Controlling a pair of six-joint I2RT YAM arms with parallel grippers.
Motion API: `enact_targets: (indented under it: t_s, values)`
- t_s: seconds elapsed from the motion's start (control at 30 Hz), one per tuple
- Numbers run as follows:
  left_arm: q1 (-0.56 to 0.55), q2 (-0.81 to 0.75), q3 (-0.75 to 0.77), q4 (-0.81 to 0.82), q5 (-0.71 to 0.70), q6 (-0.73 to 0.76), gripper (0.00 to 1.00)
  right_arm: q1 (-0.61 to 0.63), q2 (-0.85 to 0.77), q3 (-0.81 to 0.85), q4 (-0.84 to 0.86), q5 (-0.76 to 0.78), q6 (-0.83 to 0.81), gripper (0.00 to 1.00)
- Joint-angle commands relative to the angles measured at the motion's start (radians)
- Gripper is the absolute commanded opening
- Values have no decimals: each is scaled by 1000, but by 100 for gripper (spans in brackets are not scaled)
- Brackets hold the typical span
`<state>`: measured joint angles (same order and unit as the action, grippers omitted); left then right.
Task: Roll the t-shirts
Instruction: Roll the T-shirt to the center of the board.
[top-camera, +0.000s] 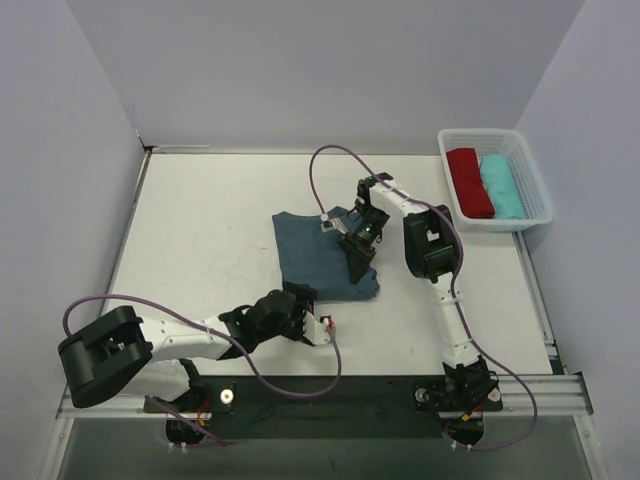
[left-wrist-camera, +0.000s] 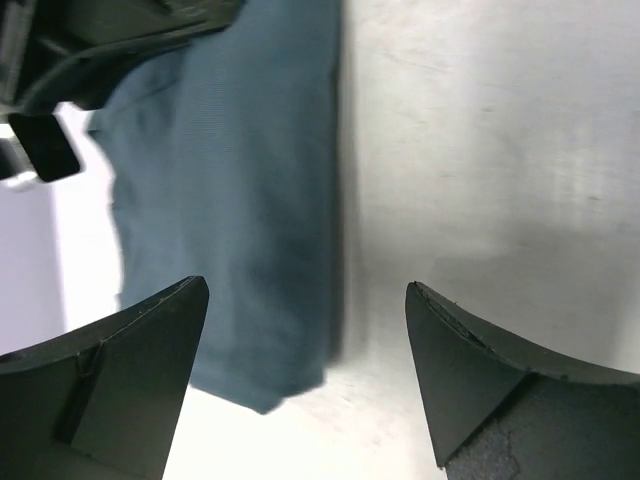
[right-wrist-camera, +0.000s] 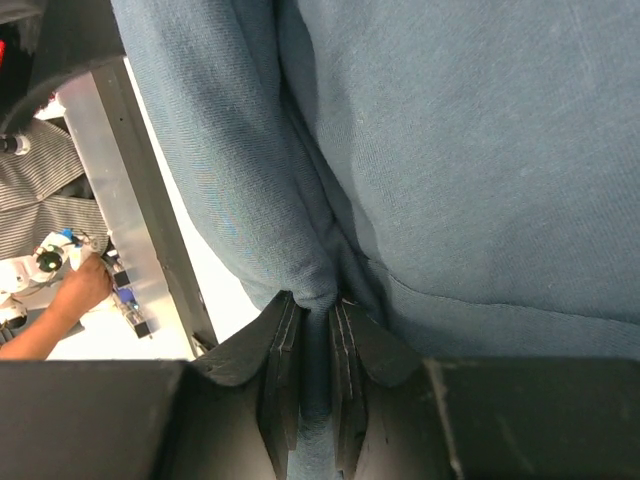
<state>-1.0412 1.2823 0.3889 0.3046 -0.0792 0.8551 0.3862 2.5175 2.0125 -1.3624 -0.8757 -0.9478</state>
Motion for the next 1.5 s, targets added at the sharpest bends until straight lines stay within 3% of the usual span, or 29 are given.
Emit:
enact_targets:
  t_s: [0.0, 0.17, 0.43, 0.53, 0.6, 0.7, 0.73, 0.83, 0.87, 0.93, 1.0, 1.03, 1.13, 1.17, 1.2, 1.27, 1.3, 1.33, 1.4, 1.47]
  values:
    - [-23, 57, -56, 332, -156, 106, 91, -6, 38, 19, -159, 93, -11, 15]
    - [-39, 129, -93, 370, -182, 176, 90, -6, 43, 23, -159, 95, -3, 15]
    - [-37, 412, -62, 568, -295, 297, 82, -7, 44, 26, -159, 93, 3, 16]
    - [-36, 482, -32, 549, -329, 292, 76, -9, 44, 28, -161, 92, 4, 17]
    - [-33, 473, 5, 431, -324, 235, 70, -12, 41, 28, -159, 86, 3, 20]
    - [-20, 442, 62, 227, -305, 108, 61, -46, -27, -24, -149, -4, -72, 37]
    - [-19, 431, 68, 203, -292, 96, 60, -64, -57, -47, -132, -38, -92, 61]
    - [-19, 396, 71, 153, -249, 72, 60, -133, -204, -136, -23, -129, -77, 90]
    - [-16, 390, 79, 131, -237, 49, 59, -162, -241, -159, 11, -147, -77, 98]
    - [1, 365, 111, 36, -174, 21, 58, -184, -368, -248, 54, -183, -72, 100]
    - [32, 335, 133, -54, -133, -17, 56, -208, -534, -343, 202, -183, -10, 100]
    - [49, 324, 148, -96, -75, -30, 55, -214, -598, -477, 274, -154, 24, 100]
    - [110, 301, 208, -206, 5, -89, 51, -216, -905, -731, 668, -62, 150, 100]
    - [121, 295, 229, -250, 18, -105, 50, -208, -993, -923, 900, 20, 179, 100]
    - [133, 282, 235, -266, 38, -111, 49, -181, -1166, -1024, 1034, 96, 231, 100]
    - [168, 259, 255, -342, 112, -126, 47, -138, -1325, -1310, 1367, 208, 232, 100]
    - [178, 252, 275, -367, 137, -131, 47, -124, -1444, -1380, 1448, 211, 204, 100]
    - [188, 249, 287, -395, 168, -133, 46, -57, -1489, -1450, 1494, 230, 110, 100]
    - [210, 233, 313, -458, 251, -133, 46, 14, -1578, -1593, 1624, 310, 61, 100]
    - [216, 224, 324, -493, 289, -125, 46, 86, -1611, -1635, 1668, 316, 32, 100]
